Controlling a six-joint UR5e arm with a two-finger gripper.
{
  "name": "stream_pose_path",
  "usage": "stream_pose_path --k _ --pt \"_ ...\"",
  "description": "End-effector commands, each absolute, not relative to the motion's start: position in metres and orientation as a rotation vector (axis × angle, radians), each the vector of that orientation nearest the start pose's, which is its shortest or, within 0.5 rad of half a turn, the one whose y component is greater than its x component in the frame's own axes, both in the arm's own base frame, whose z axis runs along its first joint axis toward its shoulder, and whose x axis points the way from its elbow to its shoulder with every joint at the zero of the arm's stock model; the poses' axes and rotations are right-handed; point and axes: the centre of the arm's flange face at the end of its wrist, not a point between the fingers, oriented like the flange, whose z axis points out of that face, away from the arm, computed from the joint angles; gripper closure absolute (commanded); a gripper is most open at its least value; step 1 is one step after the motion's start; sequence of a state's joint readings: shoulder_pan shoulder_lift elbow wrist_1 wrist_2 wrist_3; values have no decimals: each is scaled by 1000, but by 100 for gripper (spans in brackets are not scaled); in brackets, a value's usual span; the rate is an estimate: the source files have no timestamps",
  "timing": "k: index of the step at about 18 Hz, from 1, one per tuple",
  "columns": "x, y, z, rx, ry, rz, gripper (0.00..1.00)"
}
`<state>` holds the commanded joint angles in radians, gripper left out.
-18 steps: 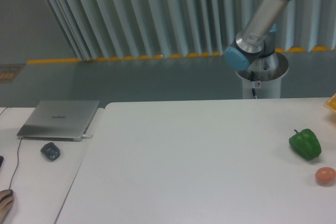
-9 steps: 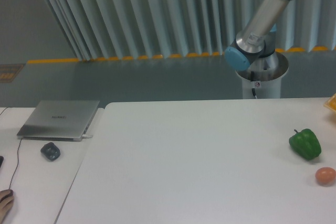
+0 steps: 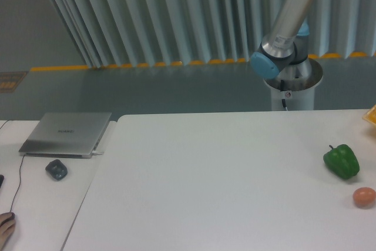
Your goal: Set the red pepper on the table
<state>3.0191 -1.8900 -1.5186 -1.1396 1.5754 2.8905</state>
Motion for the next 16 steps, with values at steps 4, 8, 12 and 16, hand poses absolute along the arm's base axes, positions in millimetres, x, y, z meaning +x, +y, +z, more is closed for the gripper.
stream_pose_path --k 4,8,12,16 --pt "-581 249 396 -2523 1994 245 48" --pt "-554 289 413 -2602 1864 281 48" --pt "-519 334 419 -2660 1733 272 47" --pt "-479 388 418 -2724 1584 279 47"
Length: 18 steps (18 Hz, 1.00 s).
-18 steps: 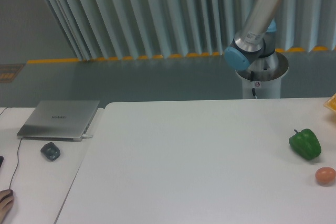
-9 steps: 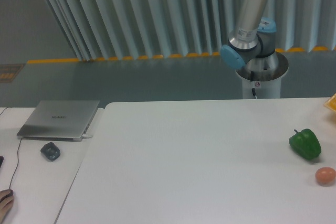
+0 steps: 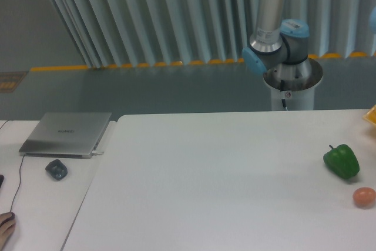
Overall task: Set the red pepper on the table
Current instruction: 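Carry the held red pepper back over the table beside the green pepper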
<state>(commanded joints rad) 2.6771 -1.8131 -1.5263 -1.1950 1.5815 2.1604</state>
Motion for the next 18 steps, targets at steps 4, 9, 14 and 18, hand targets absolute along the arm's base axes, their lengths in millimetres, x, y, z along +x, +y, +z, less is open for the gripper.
stream_pose_path --k 4,9,14,18 --pt "-436 437 413 -2778 1444 278 47" --pt "-392 483 402 -2801 1362 247 46" --pt "-352 530 372 -2827 1282 213 43" --pt "-330 560 348 -2876 1274 271 43"
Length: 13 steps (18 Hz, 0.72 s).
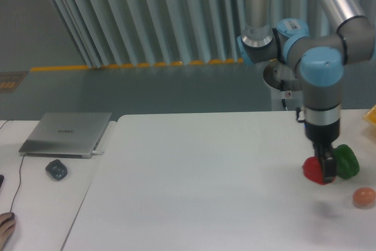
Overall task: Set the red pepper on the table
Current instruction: 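Carry the held red pepper back over the table beside the green pepper, then lower the red pepper onto the table next to the green pepper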
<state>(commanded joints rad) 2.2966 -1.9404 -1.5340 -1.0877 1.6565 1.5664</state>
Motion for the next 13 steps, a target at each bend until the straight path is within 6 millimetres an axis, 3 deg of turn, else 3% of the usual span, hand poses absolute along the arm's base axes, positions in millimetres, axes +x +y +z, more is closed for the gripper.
stream_pose_path --k 7,13 --pt "-313 586 313 -2890 1258 278 43" --pt "-306 592 277 -2954 1308 337 42"
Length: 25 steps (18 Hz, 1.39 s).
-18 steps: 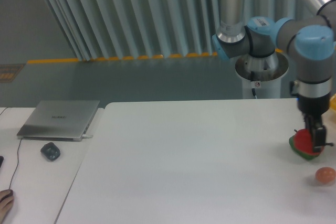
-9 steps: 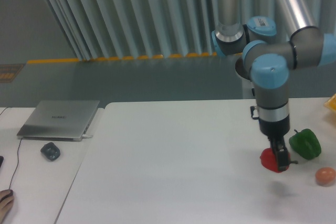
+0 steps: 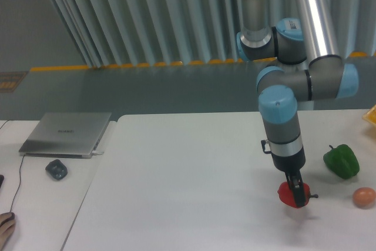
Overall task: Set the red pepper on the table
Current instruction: 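Lower the red pepper onto the table next to the green pepper, then open the gripper to release the red pepper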
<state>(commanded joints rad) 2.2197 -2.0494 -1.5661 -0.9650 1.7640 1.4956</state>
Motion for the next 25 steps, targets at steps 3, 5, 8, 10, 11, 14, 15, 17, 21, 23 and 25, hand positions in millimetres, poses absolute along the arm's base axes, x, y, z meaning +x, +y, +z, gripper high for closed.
stream_pose_path --k 3,5,8,10,11,14,15,17,21,23,25 --pt "-306 592 277 -2951 1309 341 8" --pt "-306 593 279 -2951 1306 345 3" --pt "-306 593 282 -2945 1305 352 0" --pt "-307 592 285 -2943 1307 356 0" --pt "-308 592 288 -2939 1309 364 0" --pt "-307 587 305 -2931 1307 391 0" --pt "-305 582 317 -2924 1297 405 0" --pt "-311 568 333 -2936 1269 397 0" --pt "-328 542 355 -2930 1198 300 0" --pt "-333 533 365 -2901 1160 256 0" --pt "-342 522 374 -2913 1130 247 0"
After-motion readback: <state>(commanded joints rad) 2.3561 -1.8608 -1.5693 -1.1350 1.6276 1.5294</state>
